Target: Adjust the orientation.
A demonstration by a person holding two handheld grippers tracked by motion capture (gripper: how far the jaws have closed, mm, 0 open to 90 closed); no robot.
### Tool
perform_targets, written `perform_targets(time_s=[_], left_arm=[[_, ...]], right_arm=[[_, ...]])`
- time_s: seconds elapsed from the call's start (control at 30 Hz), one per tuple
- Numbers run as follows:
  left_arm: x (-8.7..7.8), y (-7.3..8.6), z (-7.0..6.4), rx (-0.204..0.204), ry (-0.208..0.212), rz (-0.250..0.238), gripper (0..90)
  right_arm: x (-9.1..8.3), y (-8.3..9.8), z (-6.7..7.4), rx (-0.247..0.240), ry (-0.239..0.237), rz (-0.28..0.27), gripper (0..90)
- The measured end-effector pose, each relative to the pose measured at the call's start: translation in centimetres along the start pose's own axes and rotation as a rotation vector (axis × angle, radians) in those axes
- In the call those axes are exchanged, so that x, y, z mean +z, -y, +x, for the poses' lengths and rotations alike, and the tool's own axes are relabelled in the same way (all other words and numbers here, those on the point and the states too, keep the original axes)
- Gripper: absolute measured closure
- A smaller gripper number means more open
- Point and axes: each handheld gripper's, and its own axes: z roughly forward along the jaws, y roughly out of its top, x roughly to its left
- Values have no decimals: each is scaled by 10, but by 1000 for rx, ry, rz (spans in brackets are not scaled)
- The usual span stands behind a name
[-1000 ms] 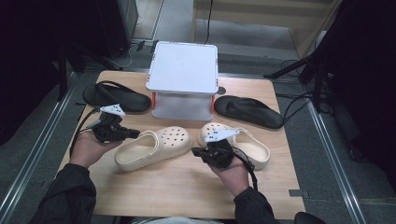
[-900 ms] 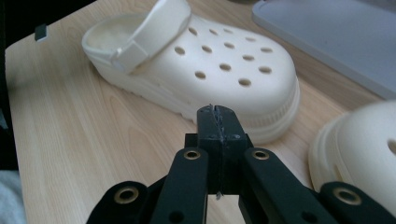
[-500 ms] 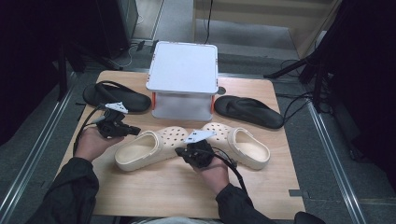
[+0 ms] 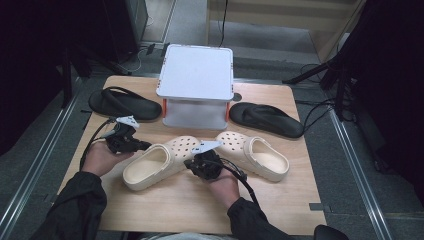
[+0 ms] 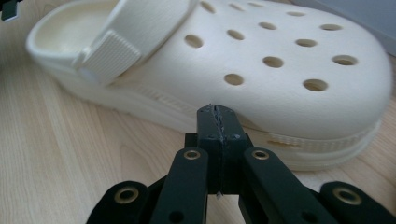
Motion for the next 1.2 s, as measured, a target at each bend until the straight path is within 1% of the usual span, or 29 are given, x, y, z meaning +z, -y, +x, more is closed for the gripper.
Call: perform_targets(time_s=[0.03,0.1,0.17,0.23,0.27,0.3,0.33,0.37,0.4,0.5,0.53,0.6,0.67,0.7,0.83,0.93,1.07,1.13,1.17,1.2], left_arm=[[0,0,0,0,0,0,900],[-1,1,-5,7,-6,-1,900],[-1,4,-10,3,0,-9,900],[-1,4,-12,1,-2,-8,900],[-1,5,-13,0,4,-7,900],[0,5,-14,-5,9,-8,900],[0,5,-15,-2,11,-6,900],[0,5,-17,-1,7,-7,900],[0,5,-18,-5,5,-8,900],[0,6,-21,-21,12,-16,900],[1,6,-25,-43,25,-32,900],[2,6,-27,-49,27,-34,900],[4,5,-32,-51,41,-45,900],[4,3,-35,-59,41,-57,900],[7,-1,-44,-58,13,-73,900],[8,-1,-44,-67,13,-78,900],[10,-2,-42,-82,0,-79,900],[11,-3,-42,-88,5,-79,900],[13,-4,-41,-92,7,-84,900],[13,-4,-41,-91,6,-85,900]], right_arm=[[0,0,0,0,0,0,900],[0,-1,-3,6,5,0,900],[0,-2,-6,19,5,1,900],[-1,-3,-8,29,10,2,900],[-1,-3,-8,29,10,2,900],[-1,-3,-9,43,3,-2,900],[-2,-5,-13,66,-17,-17,900],[-2,-5,-13,66,-17,-17,900],[-2,-6,-14,68,-20,-19,900],[-3,-8,-16,69,-5,-15,900],[-2,-8,-18,76,-4,-19,900],[-2,-9,-20,77,6,-18,900],[-1,-10,-20,81,13,-20,900],[-1,-10,-20,81,13,-20,900],[-1,-11,-23,83,28,-25,900],[-1,-13,-26,95,28,-25,900],[0,-14,-28,93,33,-25,900],[1,-15,-28,90,36,-26,900],[1,-16,-29,85,53,-25,900],[1,-17,-30,86,60,-25,900]])
